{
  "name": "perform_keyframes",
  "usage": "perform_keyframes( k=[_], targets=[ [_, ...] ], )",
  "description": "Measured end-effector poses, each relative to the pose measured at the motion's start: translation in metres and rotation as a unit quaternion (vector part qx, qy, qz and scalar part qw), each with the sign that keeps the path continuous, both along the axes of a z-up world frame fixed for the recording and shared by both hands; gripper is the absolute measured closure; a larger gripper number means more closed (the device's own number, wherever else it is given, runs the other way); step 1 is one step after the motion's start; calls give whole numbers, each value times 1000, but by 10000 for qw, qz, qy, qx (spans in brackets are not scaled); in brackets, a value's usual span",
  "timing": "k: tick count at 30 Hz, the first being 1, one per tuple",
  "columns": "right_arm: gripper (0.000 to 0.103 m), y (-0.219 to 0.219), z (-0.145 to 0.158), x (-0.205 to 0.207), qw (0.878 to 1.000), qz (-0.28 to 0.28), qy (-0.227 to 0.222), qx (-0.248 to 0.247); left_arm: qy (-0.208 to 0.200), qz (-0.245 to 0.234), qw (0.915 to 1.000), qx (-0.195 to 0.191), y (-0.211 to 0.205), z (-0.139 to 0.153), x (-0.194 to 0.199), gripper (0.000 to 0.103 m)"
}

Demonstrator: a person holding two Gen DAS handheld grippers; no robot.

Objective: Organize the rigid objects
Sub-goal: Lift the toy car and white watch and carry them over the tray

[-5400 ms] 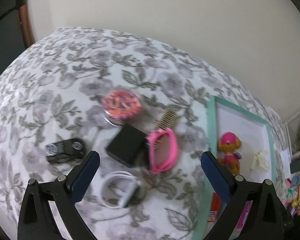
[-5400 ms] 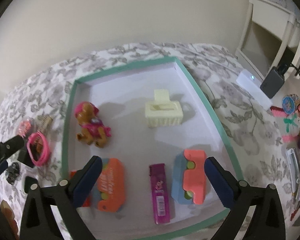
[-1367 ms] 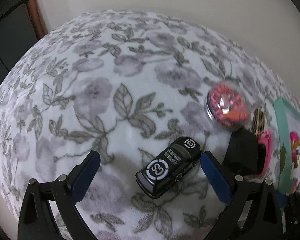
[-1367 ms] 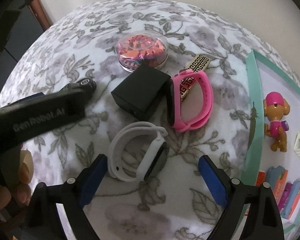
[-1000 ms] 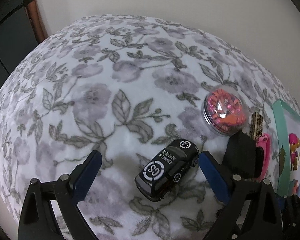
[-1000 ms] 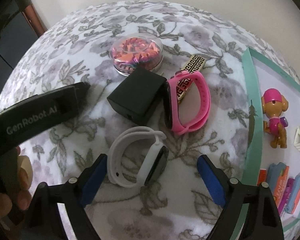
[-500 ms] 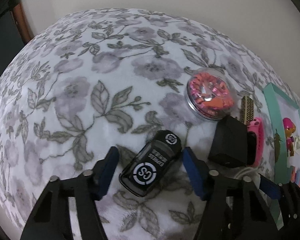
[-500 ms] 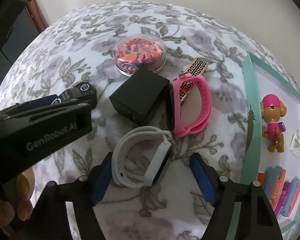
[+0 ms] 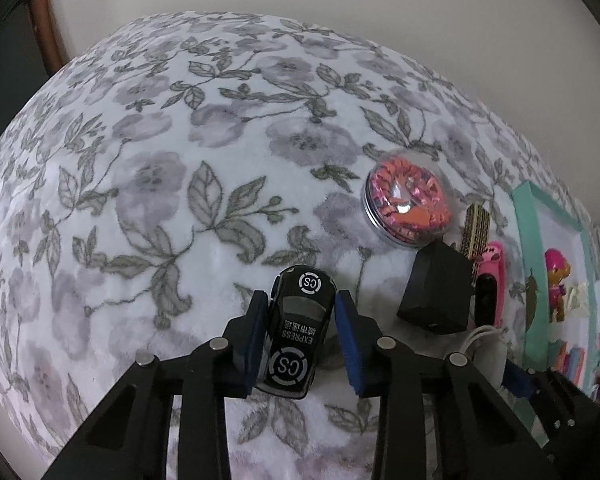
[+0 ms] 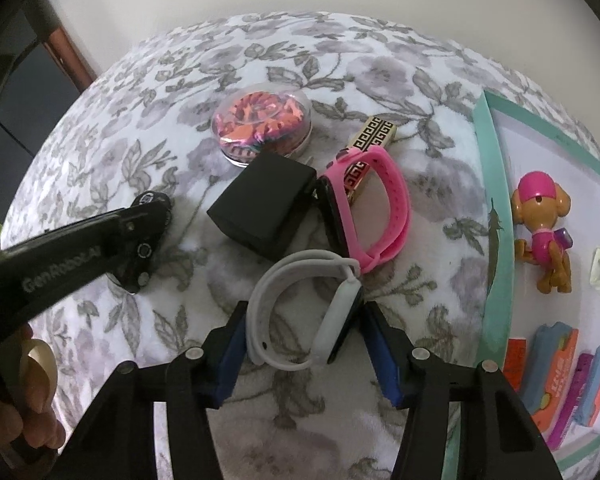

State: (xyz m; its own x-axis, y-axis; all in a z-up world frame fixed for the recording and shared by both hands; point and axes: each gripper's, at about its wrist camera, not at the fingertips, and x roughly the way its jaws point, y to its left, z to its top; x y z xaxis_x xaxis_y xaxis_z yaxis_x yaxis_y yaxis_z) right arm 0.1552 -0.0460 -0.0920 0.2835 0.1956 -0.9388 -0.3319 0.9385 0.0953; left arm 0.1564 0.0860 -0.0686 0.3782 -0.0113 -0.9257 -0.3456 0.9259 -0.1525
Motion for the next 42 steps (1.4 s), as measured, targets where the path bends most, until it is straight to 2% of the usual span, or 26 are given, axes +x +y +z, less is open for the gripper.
perform_keyframes(
  k=[8,16,23,29,32,39,42],
  targets=[
    [45,-4,3,-1,9999,-78,45,119,-170,206,9996,-32,8,13,-4,69],
    [45,-5,5,-3,9998,-104,40,143,-348,189,9992,-2,7,26,-5,69],
    [45,-7,22,-5,9990,-168,-131,387,-586,260,9979,7,9,43,-9,69],
    [45,-19,52,-4,9955,-352,-441,761,-858,237,9960,-51,7,67,-11,69],
    [45,-29,78,-4,9927,-563,-838,662,-998,159,9949,-26,-1,83,-9,69],
    [45,-69,131,-5,9789,-1146,-1553,677,-1264,-395,9911,-153,-48,124,3,69],
    [45,-94,148,-4,9718,-1456,-1708,722,-1339,-626,9889,-150,-73,139,10,69]
  ],
)
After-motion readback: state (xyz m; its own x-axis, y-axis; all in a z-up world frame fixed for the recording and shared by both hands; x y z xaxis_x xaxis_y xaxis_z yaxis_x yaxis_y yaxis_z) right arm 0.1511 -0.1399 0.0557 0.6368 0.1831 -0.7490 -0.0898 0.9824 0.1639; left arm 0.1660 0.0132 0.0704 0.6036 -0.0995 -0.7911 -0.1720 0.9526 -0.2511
